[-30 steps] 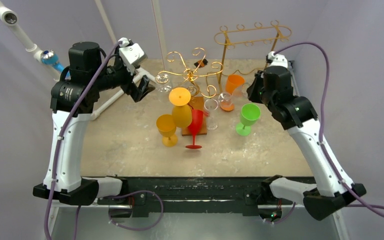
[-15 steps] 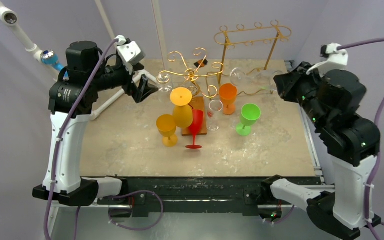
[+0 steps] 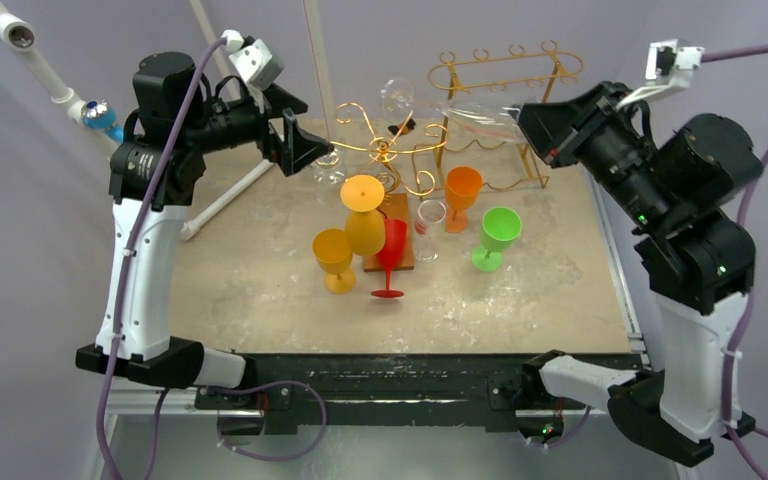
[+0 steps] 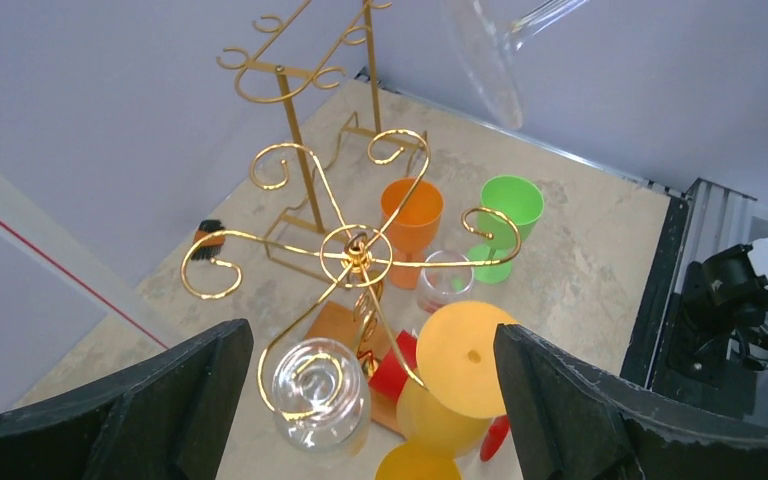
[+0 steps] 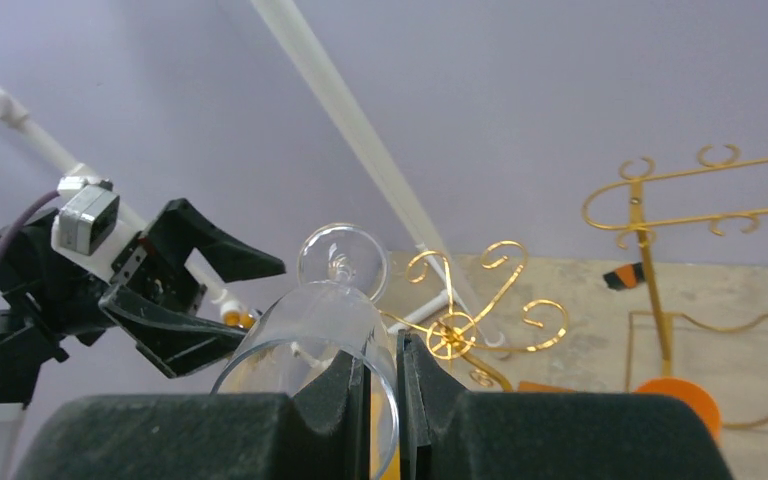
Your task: Place the wine glass upside down on the wine glass rack
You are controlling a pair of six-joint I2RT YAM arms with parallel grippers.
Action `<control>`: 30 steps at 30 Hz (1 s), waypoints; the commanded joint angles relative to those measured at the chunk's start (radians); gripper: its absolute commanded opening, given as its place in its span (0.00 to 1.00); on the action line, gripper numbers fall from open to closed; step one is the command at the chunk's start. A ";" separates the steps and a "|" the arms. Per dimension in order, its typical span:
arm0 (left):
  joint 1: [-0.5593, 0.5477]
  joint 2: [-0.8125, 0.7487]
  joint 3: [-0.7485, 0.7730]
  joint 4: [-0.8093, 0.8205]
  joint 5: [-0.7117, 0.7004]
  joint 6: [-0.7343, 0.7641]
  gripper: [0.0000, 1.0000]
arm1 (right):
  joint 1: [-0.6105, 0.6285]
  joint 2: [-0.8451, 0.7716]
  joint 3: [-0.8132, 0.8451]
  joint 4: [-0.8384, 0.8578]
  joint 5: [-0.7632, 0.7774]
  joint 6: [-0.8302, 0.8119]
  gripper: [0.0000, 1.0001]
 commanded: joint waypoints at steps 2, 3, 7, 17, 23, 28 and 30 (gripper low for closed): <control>-0.007 0.051 0.058 0.110 0.036 -0.278 1.00 | 0.000 0.056 -0.038 0.235 -0.118 0.086 0.00; -0.007 0.050 0.049 0.129 0.042 -0.294 1.00 | 0.000 0.059 -0.047 0.256 -0.122 0.093 0.00; -0.012 0.051 0.019 0.166 0.051 -0.338 1.00 | 0.002 0.085 -0.053 0.311 -0.141 0.112 0.00; -0.025 0.075 -0.030 0.230 -0.011 -0.418 0.95 | 0.098 0.180 -0.007 0.325 -0.061 0.078 0.00; -0.025 0.118 0.008 0.206 -0.054 -0.380 0.71 | 0.180 0.206 0.004 0.326 0.027 0.035 0.00; -0.025 0.123 0.020 0.160 -0.117 -0.313 0.21 | 0.186 0.160 -0.076 0.385 0.042 0.023 0.00; -0.025 0.126 0.024 0.142 -0.135 -0.284 0.12 | 0.187 0.141 -0.110 0.410 0.038 0.017 0.00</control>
